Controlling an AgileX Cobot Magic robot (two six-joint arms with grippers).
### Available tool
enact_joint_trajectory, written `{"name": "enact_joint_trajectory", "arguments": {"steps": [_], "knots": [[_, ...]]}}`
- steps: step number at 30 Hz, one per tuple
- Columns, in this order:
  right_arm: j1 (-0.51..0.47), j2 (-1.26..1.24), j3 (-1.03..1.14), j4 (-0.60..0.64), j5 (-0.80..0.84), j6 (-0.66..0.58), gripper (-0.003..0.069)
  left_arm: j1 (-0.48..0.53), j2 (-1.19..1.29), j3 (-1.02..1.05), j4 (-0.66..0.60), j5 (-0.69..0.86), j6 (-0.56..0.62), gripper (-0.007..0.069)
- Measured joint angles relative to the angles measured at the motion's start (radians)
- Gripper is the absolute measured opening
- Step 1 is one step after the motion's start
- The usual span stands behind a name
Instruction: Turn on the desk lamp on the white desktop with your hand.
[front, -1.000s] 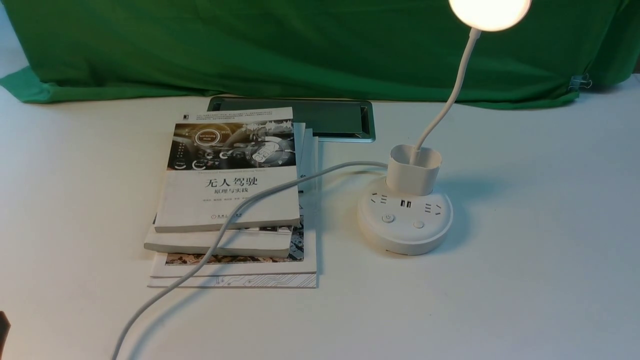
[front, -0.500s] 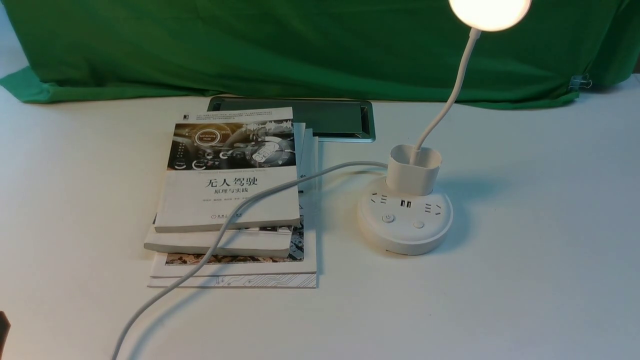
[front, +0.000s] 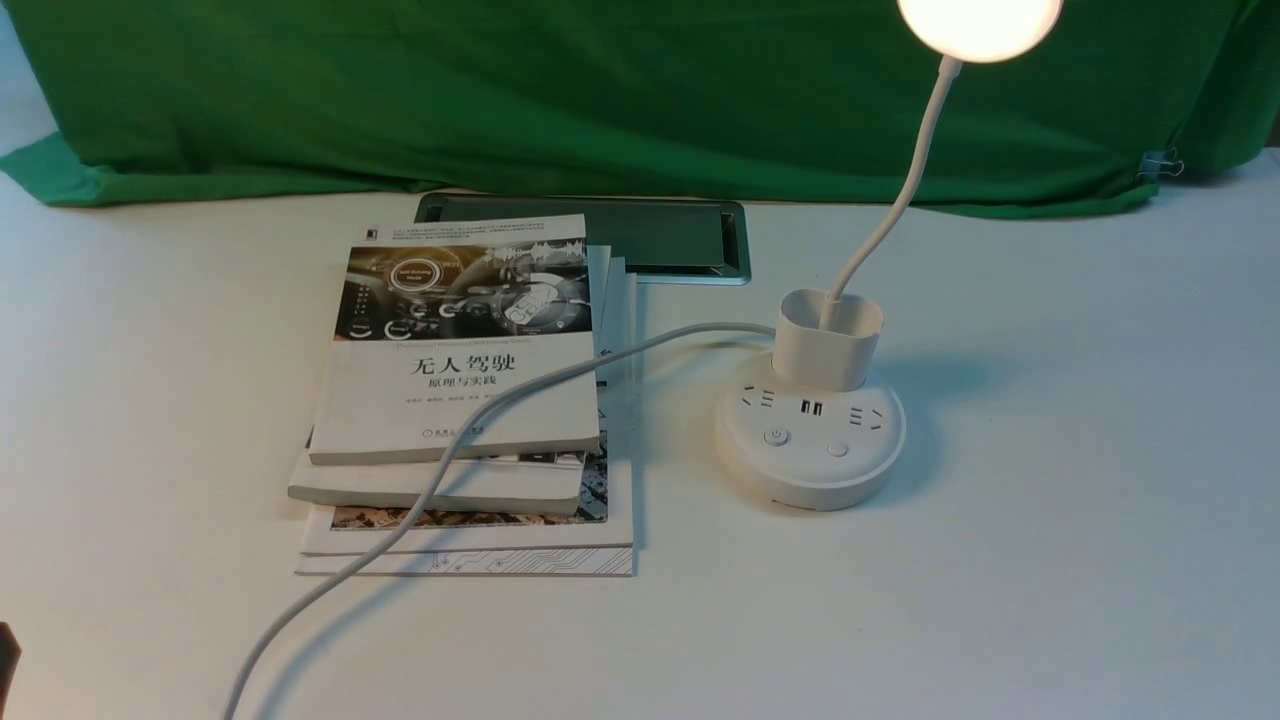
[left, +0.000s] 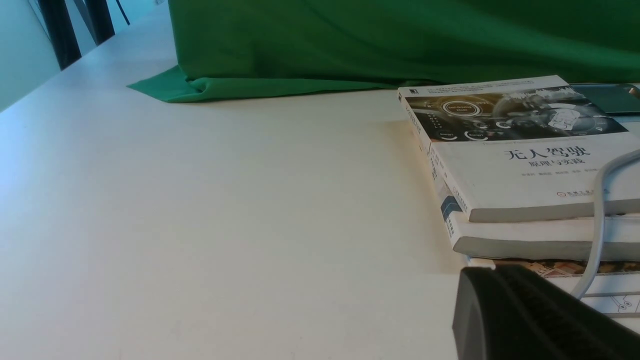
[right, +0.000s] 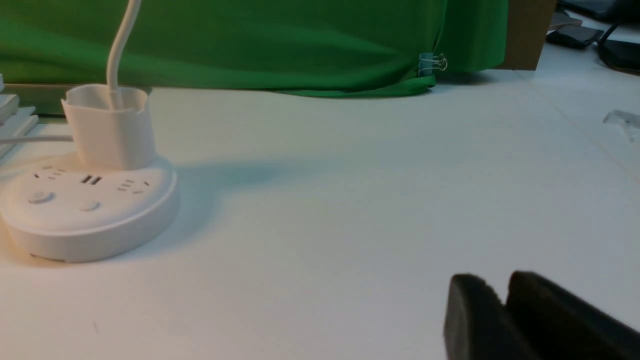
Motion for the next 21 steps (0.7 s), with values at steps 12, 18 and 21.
{"name": "enact_joint_trajectory", "arguments": {"steps": [12,18,21], "knots": [[0.000,0.000,0.000,0.000,0.002,0.000,0.0190,0.000,0.000,0.000,0.000,0.000,0.000,0.0021],[0.000,0.000,0.000,0.000,0.003,0.000,0.0200,0.000,0.000,0.000,0.000,0.000,0.000,0.0021],[0.000,0.000,0.000,0.000,0.003,0.000,0.0202,0.000,0.000,0.000,0.000,0.000,0.000,0.0021]]}}
